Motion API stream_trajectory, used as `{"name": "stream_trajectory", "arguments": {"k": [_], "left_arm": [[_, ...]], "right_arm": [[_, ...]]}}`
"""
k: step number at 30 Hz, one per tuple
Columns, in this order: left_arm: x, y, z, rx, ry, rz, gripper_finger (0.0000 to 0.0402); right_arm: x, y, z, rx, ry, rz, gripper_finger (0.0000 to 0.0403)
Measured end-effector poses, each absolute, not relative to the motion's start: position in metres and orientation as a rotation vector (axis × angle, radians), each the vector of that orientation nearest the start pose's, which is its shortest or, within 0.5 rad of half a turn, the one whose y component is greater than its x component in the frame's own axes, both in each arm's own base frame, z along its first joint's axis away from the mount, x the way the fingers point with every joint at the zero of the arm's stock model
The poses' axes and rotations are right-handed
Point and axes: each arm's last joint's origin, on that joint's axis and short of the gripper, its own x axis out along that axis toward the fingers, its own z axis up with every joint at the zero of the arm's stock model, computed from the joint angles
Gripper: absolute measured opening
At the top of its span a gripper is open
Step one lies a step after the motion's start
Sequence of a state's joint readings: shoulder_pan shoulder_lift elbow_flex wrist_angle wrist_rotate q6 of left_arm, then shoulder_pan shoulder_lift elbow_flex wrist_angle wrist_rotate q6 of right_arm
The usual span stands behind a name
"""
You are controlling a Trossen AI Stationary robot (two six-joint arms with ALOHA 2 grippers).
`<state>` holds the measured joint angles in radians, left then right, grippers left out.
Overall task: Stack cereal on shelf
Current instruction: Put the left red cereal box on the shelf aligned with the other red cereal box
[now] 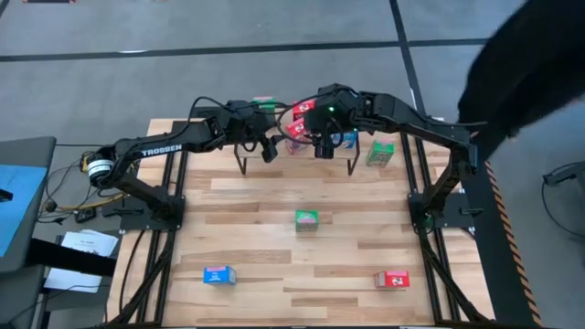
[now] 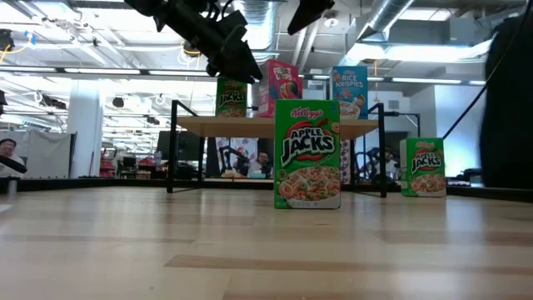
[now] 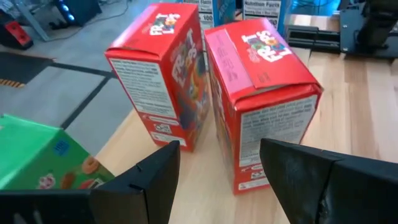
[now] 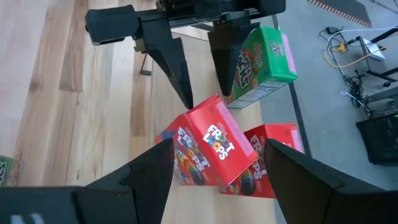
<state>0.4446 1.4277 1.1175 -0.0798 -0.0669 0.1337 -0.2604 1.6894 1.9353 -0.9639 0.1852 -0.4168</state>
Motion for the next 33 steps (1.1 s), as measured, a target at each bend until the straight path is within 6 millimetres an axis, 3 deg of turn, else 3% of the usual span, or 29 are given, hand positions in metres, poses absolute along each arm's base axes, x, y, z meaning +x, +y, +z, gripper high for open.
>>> {"name": "stream_trajectory", "arguments": {"k": [17,33], "left_arm": [[0.286,0.155,0.316,0.013,0.349,0.559,0.0213],[0.294,0.163,0.305,-0.017,0.353,0.540,0.0212]], "right_arm": [[0.331,-0.094,0.432,-0.368,0.767,-0.278,0.0272],[0.330,-0.094,0.431,-0.354,0.781,-0.287,0.0272]]}}
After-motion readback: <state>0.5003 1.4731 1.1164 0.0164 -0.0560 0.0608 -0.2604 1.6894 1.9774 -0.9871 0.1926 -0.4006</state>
